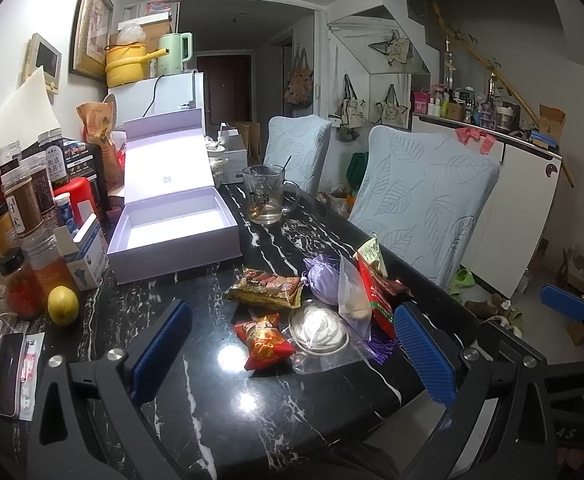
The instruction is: Organize soft objects
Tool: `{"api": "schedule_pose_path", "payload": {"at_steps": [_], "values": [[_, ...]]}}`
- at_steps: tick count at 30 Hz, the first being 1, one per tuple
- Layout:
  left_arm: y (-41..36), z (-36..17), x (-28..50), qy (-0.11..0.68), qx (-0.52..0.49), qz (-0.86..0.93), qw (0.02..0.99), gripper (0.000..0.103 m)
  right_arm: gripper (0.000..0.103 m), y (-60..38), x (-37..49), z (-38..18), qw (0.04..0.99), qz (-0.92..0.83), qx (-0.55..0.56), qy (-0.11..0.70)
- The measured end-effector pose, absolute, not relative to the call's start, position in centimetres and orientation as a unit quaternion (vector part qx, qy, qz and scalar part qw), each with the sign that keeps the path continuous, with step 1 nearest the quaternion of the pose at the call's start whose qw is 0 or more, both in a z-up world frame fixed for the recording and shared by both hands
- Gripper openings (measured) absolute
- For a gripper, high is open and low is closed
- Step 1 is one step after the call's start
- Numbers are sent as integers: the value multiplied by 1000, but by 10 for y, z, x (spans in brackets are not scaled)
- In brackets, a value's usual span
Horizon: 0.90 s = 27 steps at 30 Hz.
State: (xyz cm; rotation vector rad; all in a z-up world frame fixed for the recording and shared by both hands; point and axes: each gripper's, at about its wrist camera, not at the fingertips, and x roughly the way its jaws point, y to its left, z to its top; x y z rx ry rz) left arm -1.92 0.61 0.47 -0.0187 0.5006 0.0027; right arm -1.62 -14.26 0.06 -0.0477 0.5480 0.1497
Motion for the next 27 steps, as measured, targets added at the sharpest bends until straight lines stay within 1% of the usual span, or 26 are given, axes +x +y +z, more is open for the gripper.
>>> {"api": "schedule_pose_path", "payload": {"at_steps": [27], "values": [[10,7,-22,246,-13,4,969,103,103,-143,-15,2,960,69,-22,269]]}}
